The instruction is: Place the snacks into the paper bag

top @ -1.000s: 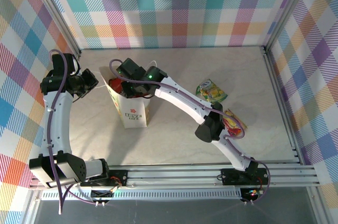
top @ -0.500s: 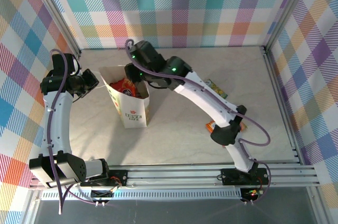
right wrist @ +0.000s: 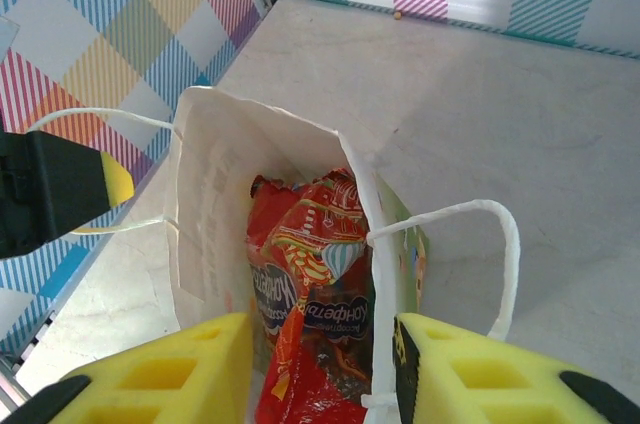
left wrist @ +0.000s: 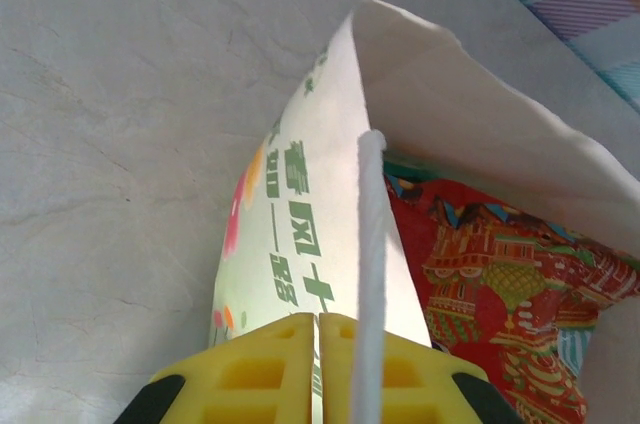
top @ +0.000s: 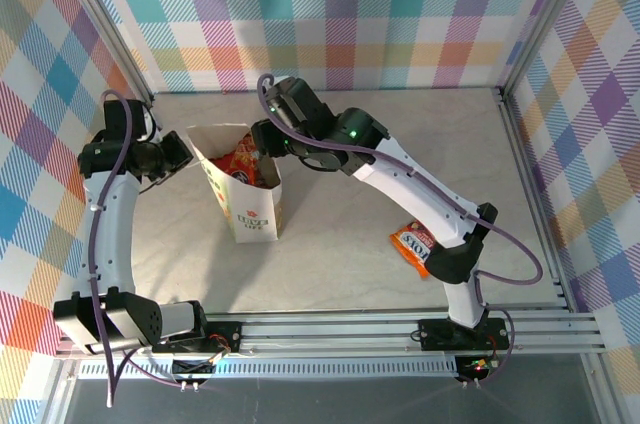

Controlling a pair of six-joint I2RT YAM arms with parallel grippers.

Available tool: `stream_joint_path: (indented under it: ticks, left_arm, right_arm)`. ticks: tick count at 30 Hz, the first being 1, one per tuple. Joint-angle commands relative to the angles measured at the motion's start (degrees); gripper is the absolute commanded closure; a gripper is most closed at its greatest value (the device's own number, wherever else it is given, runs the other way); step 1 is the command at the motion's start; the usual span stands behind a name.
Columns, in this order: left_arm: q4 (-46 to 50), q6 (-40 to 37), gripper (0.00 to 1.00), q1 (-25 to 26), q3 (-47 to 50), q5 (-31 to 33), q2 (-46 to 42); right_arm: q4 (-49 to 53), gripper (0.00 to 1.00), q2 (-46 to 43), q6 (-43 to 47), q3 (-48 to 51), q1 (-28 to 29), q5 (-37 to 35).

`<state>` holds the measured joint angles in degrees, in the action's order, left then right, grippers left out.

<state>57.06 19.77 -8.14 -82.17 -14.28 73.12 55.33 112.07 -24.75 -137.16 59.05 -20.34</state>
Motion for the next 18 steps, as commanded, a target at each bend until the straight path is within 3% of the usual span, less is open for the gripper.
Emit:
stream_joint_path:
  ticks: [1,7,18]
  left_arm:
    - [2.0,-1.5,0.90,0.8,-2.5,0.7,0.3]
    - [2.7,-2.0,0.90,1.6,-3.1,1.3,0.8]
    - [2.9,-2.4,0.90,2.1,-3.4,2.4,1.4]
  right_arm:
    - [-0.4,0.57,0.2,-0.3,-0.3,-0.4,0.4]
    - [-0.1,0.57,-0.5,-0.7,-0.1,-0.7,-0.2]
    - [-1.4,0.48,-5.4,-0.7,7.7,-1.0,-9.5]
